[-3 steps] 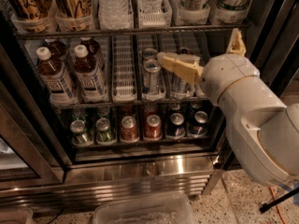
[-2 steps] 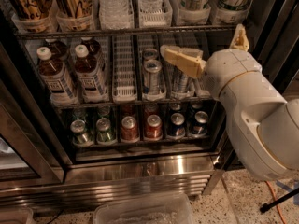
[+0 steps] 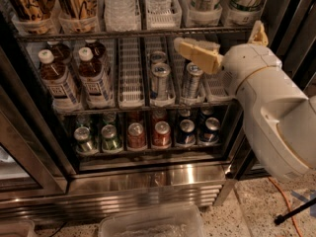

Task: Pick 7up can from top shelf of fridge

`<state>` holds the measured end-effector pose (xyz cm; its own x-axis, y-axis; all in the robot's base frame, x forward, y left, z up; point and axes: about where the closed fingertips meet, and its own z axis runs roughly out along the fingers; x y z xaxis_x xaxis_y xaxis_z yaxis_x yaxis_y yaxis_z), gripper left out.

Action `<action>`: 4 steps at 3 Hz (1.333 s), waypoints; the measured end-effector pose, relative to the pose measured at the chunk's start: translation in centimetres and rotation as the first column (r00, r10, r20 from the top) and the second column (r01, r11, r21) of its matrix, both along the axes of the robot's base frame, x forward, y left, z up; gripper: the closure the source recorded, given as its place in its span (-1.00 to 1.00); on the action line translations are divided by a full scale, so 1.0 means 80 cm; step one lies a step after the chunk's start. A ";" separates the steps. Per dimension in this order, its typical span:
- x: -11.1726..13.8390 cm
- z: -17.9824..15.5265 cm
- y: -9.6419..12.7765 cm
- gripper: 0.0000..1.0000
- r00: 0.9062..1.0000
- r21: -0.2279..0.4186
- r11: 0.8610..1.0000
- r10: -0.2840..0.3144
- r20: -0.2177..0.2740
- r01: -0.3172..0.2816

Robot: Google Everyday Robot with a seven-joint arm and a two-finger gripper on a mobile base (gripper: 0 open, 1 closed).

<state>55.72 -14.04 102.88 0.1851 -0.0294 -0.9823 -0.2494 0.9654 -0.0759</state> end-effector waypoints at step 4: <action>0.004 -0.009 -0.009 -0.80 0.996 -0.078 0.994 0.079 -0.034 -0.082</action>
Offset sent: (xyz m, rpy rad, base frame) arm 0.0036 -0.0247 -0.0026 -0.1112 0.0461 0.0915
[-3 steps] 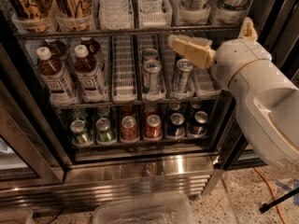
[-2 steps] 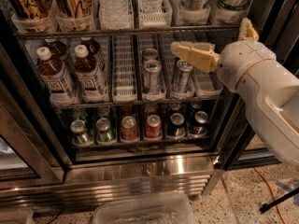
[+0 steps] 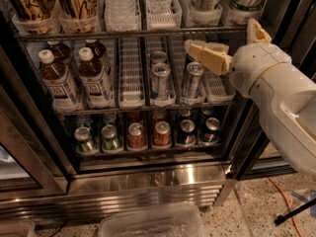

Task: Pick 7up can from top shelf of fridge

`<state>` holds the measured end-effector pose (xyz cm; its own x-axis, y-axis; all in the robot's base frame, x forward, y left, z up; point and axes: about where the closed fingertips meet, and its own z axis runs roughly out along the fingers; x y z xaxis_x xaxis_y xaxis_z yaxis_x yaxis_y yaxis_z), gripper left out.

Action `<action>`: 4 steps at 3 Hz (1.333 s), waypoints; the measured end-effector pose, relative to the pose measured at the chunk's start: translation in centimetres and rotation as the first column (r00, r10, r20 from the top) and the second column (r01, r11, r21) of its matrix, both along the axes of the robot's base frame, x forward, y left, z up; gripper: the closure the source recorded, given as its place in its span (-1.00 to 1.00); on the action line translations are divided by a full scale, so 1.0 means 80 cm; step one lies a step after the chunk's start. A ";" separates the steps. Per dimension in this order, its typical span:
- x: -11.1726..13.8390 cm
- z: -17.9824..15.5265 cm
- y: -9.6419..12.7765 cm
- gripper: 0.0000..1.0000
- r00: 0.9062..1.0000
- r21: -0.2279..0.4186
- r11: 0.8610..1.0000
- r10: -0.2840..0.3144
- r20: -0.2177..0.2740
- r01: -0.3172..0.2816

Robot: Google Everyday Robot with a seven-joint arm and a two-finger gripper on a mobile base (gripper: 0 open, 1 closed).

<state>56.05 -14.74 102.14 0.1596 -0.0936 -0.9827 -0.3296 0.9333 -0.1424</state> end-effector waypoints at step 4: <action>0.007 0.012 0.007 -0.44 0.999 -0.014 1.000 0.022 0.023 -0.022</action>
Offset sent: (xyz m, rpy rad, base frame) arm 0.0000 0.0000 0.0000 0.0000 0.0000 0.0000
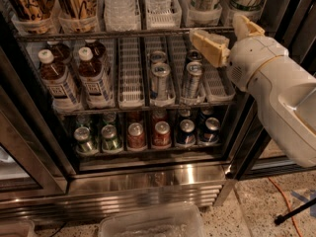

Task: Pick 7up can from top shelf of fridge

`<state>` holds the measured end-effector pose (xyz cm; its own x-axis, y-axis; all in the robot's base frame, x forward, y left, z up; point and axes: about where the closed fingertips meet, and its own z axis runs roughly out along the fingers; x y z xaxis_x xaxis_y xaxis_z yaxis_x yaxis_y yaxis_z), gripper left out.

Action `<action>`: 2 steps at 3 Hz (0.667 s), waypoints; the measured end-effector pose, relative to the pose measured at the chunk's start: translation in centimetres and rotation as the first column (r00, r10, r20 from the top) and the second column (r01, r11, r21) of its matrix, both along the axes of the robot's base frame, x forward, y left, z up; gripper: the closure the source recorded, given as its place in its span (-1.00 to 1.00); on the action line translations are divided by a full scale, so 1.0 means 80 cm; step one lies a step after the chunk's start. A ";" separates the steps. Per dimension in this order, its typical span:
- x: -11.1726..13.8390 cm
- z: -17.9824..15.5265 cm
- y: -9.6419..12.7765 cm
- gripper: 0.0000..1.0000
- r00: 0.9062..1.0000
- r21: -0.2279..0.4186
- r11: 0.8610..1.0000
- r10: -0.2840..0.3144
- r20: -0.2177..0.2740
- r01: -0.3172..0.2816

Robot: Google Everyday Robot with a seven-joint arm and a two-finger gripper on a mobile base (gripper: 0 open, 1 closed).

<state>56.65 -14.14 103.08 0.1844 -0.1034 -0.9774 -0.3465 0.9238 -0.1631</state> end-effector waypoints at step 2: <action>0.021 0.015 0.001 -0.40 0.999 0.003 1.000 0.016 0.032 -0.016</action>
Offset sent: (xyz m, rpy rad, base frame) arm 0.0310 -0.0034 0.0181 0.0111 -0.0473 0.0229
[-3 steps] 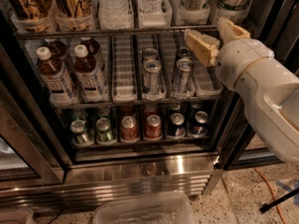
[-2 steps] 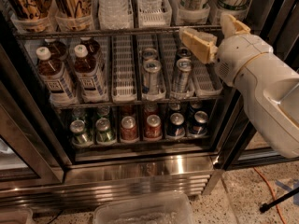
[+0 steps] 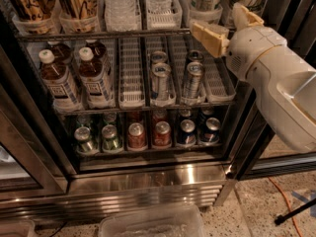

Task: Pick 7up can from top shelf of fridge

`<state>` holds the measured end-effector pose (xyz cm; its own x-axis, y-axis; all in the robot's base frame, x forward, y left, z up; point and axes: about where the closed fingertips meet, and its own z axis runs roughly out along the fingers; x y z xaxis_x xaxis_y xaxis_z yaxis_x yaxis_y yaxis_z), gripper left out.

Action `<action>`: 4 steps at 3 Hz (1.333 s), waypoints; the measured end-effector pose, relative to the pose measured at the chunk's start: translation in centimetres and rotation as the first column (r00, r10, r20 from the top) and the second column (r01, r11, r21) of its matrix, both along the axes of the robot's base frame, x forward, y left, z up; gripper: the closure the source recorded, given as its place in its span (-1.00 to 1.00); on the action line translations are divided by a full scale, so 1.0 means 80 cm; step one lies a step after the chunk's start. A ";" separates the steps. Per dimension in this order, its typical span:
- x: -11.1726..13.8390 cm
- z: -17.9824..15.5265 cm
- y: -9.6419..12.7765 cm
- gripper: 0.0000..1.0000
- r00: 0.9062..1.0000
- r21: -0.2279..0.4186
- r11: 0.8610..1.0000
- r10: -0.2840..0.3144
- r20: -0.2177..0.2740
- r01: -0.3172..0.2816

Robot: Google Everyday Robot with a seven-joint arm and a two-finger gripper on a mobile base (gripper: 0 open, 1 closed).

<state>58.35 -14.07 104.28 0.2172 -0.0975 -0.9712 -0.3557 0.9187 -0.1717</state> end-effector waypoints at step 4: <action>0.083 0.025 0.015 -0.32 0.998 0.008 0.998 0.059 0.031 -0.059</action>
Offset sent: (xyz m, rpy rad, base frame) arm 0.0386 -0.0026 0.0089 0.0080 -0.0176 0.0203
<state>65.02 -12.86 106.28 0.2523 -0.0750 -0.9647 -0.4037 0.8979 -0.1754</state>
